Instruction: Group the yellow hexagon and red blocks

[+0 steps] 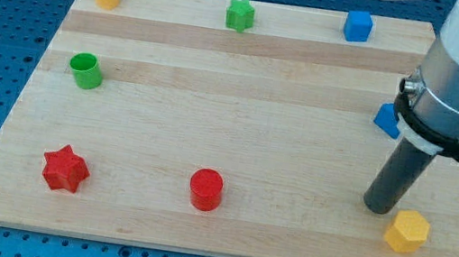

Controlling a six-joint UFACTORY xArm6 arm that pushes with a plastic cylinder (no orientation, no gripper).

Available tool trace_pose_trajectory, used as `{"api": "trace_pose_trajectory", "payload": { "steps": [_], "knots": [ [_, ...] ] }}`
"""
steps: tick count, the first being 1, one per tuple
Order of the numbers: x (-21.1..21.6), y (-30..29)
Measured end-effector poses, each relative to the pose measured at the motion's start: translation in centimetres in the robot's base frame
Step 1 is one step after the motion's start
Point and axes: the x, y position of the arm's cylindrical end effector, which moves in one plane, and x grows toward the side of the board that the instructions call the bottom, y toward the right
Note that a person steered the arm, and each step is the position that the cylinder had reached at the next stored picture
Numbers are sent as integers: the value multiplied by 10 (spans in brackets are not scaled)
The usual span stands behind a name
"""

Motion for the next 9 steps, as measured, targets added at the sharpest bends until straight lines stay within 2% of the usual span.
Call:
{"api": "trace_pose_trajectory", "payload": {
  "steps": [1, 2, 3, 4, 5, 6, 7, 8, 9],
  "knots": [
    [0, 0],
    [-25, 0],
    [-62, 25],
    [-14, 97],
    [41, 116],
    [53, 15],
    [43, -36],
    [31, 17],
    [5, -23]
  ]
}}
